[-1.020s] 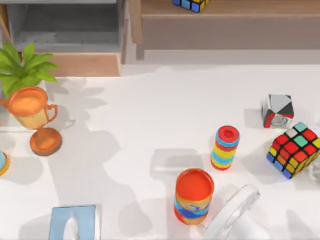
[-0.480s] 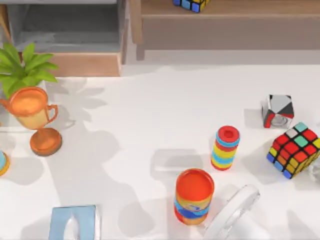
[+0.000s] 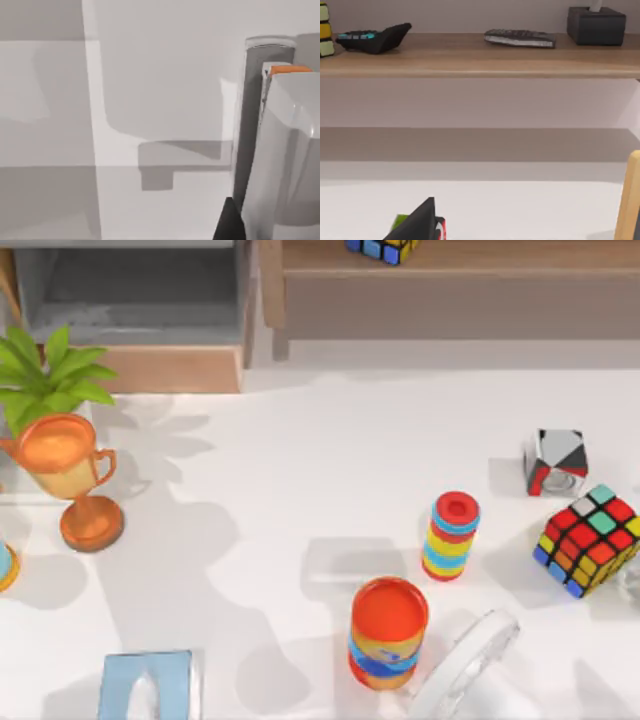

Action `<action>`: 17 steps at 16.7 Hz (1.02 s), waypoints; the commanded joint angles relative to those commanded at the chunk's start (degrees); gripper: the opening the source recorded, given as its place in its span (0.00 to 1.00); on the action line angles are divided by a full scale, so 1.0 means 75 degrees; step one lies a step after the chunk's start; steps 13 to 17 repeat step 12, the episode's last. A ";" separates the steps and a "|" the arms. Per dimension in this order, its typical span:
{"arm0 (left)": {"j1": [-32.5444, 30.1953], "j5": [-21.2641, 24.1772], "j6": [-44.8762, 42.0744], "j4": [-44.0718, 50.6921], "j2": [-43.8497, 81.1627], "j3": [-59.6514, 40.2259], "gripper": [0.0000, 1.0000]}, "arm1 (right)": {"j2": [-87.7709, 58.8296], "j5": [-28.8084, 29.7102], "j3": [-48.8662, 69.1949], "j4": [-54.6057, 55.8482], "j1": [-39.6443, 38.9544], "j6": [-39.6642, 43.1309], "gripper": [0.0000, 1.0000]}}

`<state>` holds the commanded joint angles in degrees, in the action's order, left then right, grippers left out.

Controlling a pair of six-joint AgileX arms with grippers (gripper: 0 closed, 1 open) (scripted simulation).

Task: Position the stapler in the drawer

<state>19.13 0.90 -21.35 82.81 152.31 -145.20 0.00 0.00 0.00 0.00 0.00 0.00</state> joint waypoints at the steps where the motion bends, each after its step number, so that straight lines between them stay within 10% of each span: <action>1: 0.0000 0.0000 0.0000 0.0000 0.0000 0.0000 0.60 | 0.0000 0.0000 0.0000 0.0000 0.0000 0.0000 1.00; 6: 0.0000 0.0000 0.0000 0.0000 0.0000 0.0000 0.98 | 0.0000 0.0000 0.0000 0.0000 0.0000 0.0000 1.00; 17: 0.0000 0.0000 0.0000 0.0000 0.0000 0.0000 1.00 | 0.0000 0.0000 0.0000 0.0000 0.0000 0.0000 1.00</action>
